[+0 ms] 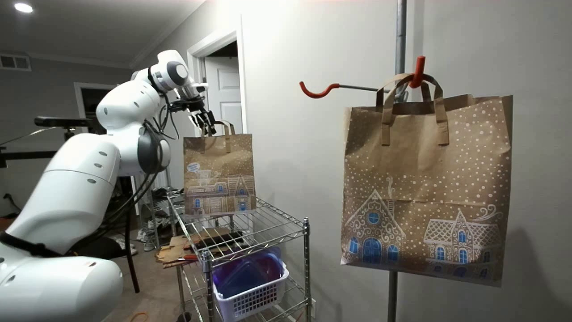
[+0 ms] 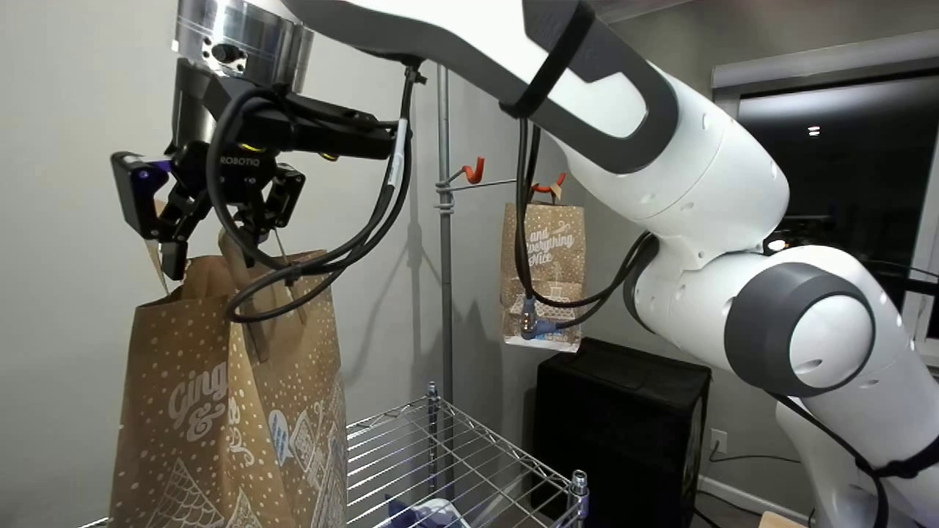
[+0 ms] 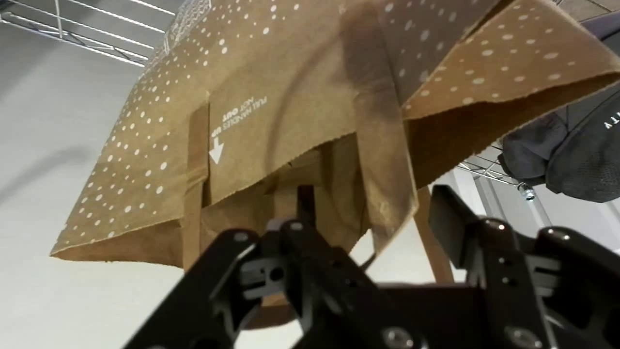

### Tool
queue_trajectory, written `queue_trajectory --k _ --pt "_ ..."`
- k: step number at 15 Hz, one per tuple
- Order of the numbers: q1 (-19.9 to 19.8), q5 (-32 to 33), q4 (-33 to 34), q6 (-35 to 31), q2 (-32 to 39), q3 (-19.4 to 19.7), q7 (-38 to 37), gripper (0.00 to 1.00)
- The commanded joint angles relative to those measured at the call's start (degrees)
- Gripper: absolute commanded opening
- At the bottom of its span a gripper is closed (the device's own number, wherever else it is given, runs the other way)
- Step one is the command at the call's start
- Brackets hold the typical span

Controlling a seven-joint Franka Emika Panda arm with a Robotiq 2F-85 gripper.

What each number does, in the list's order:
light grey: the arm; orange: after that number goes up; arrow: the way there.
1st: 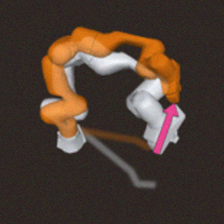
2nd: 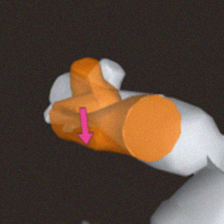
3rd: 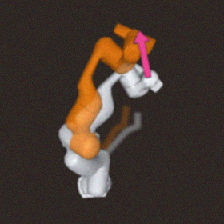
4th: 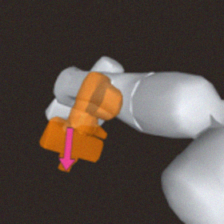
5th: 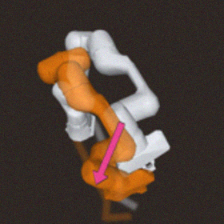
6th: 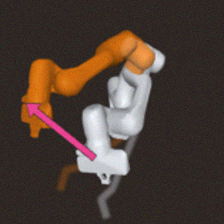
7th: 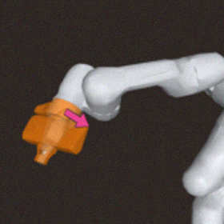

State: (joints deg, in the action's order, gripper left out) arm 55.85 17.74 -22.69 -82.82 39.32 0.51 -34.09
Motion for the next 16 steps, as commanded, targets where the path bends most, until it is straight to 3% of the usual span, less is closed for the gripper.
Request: queue_trajectory --k 1,3,4,6,12,16 --pt "0.39 1.12 -1.24 0.13 -1.05 1.2 -0.3 0.34" --pt "0.38 0.65 -1.43 0.36 -1.02 1.37 -0.1 0.2" --pt "0.33 0.32 -1.48 0.37 -1.02 1.24 0.23 0.65" --pt "0.22 -0.12 -1.44 0.15 -1.02 0.94 0.29 0.62" --pt "-0.26 -1.74 -1.27 0.12 -1.43 -0.52 0.43 0.98" --pt "-0.25 -2.99 -0.37 -1.8 -1.06 -2.16 0.27 1.0"
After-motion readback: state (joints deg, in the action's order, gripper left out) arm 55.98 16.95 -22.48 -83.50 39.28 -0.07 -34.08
